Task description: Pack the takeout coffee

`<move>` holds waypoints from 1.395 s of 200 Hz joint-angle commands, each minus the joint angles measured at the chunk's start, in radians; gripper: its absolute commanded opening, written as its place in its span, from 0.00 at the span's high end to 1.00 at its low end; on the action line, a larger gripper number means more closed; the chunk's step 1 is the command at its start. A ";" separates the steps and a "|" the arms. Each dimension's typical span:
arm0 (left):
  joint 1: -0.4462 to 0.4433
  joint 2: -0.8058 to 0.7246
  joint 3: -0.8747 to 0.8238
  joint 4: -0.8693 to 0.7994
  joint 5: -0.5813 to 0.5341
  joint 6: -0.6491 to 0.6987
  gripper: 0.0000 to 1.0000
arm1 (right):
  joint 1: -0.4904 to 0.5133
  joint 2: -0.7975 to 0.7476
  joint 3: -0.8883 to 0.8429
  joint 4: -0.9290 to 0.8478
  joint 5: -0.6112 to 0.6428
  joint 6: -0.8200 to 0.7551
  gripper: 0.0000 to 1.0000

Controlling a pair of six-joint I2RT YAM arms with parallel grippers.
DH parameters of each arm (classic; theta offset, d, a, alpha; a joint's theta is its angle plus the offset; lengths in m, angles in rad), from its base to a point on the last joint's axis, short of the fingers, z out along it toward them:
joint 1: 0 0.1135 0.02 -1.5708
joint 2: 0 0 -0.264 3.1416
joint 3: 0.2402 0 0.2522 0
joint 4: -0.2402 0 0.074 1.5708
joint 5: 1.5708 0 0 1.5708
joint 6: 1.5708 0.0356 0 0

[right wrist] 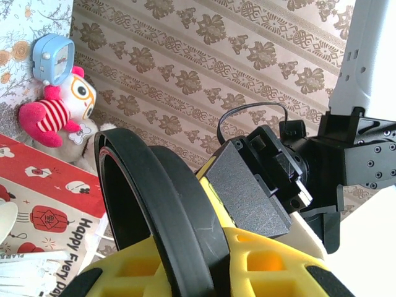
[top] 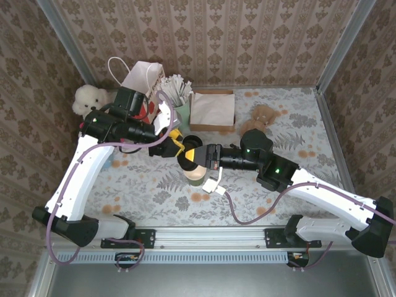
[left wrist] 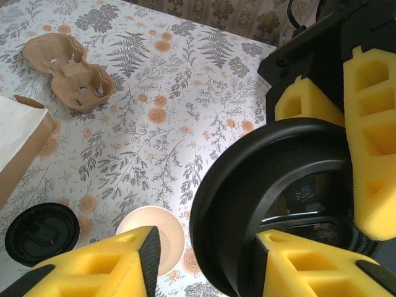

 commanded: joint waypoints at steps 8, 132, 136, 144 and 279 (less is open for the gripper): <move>-0.010 0.033 0.023 -0.026 0.073 0.041 0.59 | 0.019 0.011 0.043 0.017 -0.020 -0.034 0.91; -0.009 0.011 -0.017 0.011 0.070 0.044 1.00 | 0.019 0.015 0.053 -0.011 0.037 -0.022 0.81; -0.007 0.009 -0.017 0.018 0.064 0.038 1.00 | 0.019 0.015 0.051 -0.010 0.046 -0.022 0.77; -0.006 0.002 -0.025 0.043 0.045 0.017 1.00 | 0.019 0.013 0.048 -0.008 0.072 -0.018 0.66; -0.019 -0.163 -0.327 0.301 -0.680 -0.892 1.00 | 0.010 -0.151 -0.002 -0.143 0.879 2.142 0.00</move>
